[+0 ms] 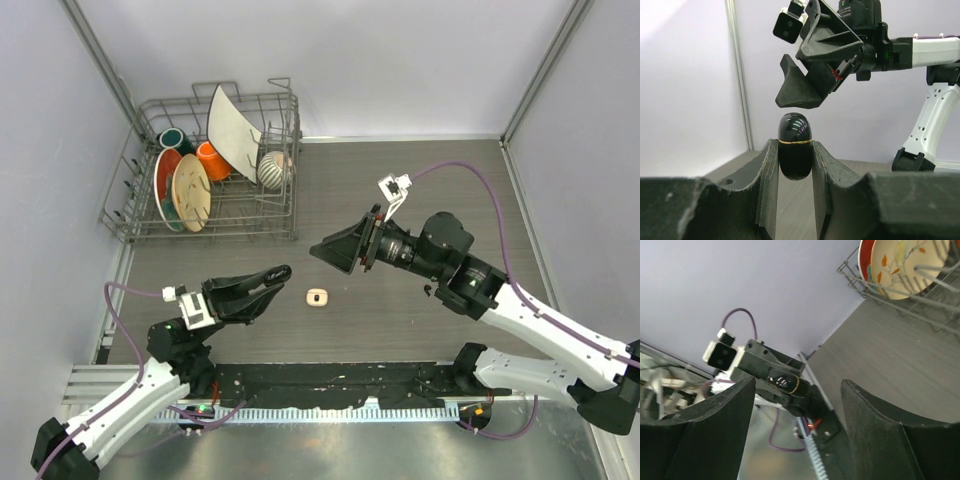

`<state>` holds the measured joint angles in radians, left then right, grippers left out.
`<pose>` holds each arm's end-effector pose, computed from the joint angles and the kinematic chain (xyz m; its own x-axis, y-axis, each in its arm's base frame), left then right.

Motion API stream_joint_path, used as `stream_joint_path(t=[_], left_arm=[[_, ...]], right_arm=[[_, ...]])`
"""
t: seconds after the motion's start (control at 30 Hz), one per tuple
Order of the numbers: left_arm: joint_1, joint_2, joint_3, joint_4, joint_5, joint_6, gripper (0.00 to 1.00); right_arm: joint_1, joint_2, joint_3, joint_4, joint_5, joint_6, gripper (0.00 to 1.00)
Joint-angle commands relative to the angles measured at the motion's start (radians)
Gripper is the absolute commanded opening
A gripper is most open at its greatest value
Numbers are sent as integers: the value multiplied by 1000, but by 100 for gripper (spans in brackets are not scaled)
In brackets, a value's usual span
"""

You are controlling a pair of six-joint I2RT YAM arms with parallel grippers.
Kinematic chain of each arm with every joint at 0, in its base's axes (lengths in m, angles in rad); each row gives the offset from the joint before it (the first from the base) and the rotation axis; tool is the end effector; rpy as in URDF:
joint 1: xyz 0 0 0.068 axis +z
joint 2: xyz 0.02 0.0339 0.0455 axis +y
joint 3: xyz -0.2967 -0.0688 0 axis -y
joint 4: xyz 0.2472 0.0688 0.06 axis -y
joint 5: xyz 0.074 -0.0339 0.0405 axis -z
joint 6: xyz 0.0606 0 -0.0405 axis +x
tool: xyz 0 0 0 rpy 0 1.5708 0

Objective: Insert the wireless bluetooth earbuds into the charging case
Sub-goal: Pick up the charging case at the center of the board, then open the charging case.

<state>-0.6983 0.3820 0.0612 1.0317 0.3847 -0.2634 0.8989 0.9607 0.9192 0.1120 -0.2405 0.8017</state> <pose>0.0595 -0.0797 0.2880 0.2707 -0.5423 -0.7954 0.9158 0.3997 0.0391 0.1331 0.1906 0.4157 -0.6220 0.3391 -0.7058 -0.6630 0.2515 0.7051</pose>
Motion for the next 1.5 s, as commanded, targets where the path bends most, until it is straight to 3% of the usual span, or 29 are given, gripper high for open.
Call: stream_joint_path(t=[0.0,0.2,0.57,0.83,1.47], left_arm=[[0,-18,0,83,26,27,0],[0,3,0,110,32,26,0],[0,51,14,125,56,21,0],[0,61,35,122,106,9,0],[0,100,55,114,252,-13,0]], right_arm=[[5,10,119,-305,-40,-375,74],[57,68,221,-416,-43,-481,74],[184,142,262,-354,27,-481,74],[186,168,257,-348,136,-470,74],[184,153,239,-273,188,-395,75]])
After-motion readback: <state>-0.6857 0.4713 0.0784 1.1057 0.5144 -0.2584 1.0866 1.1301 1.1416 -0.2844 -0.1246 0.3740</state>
